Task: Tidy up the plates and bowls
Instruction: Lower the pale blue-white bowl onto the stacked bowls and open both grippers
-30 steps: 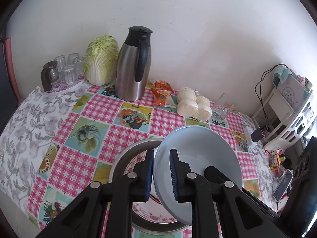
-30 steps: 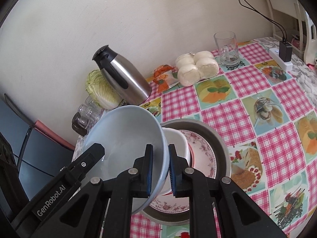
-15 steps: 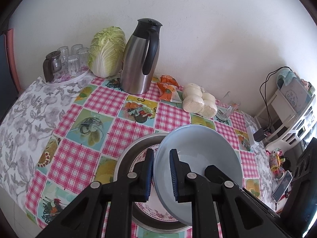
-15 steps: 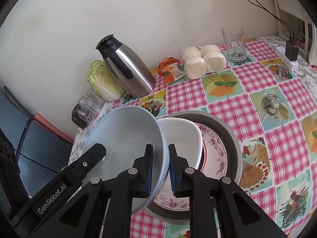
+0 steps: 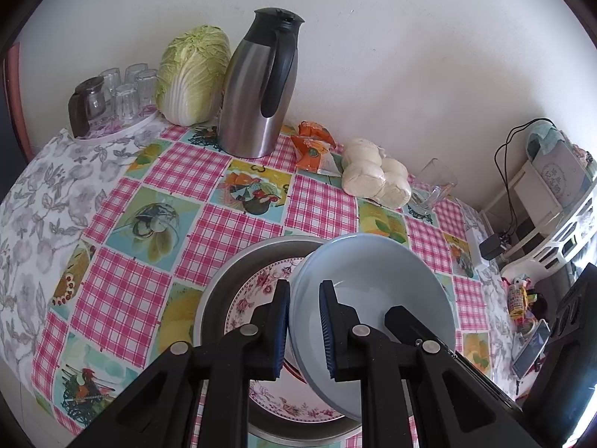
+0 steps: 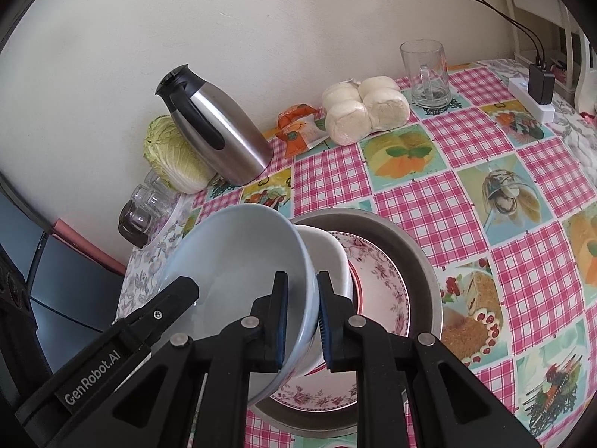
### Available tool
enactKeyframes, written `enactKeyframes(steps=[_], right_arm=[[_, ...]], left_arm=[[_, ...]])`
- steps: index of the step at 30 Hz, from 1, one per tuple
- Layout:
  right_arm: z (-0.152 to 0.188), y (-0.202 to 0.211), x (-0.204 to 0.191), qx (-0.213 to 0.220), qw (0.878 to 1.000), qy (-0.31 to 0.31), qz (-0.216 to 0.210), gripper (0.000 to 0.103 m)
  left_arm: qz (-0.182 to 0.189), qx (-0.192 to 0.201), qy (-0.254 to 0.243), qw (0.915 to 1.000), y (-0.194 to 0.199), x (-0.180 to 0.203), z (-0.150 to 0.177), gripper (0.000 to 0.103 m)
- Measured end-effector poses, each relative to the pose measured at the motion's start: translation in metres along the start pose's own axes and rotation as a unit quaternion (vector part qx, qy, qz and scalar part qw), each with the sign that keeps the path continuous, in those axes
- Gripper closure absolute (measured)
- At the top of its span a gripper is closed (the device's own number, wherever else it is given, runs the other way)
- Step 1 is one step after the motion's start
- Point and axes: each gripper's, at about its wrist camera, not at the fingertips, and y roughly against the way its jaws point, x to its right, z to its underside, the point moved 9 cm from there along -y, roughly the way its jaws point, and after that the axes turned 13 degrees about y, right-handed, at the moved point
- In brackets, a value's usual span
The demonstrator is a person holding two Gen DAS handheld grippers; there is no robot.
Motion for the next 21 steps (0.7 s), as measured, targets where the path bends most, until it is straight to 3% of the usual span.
enactKeyframes(steps=[12,21], right_arm=[[0.001,-0.011,0.005,-0.003,1.0,0.0,0.005,0.085],[-0.002,-0.011,0.002,0.0,1.0,0.009,0.007,0.079]], left_arm=[[-0.005,-0.013,0.021,0.9997,-0.017,-0.007,0.002,0.085],[-0.014,-0.004,0.02,0.9997,-0.016,-0.01,-0.002,0.085]])
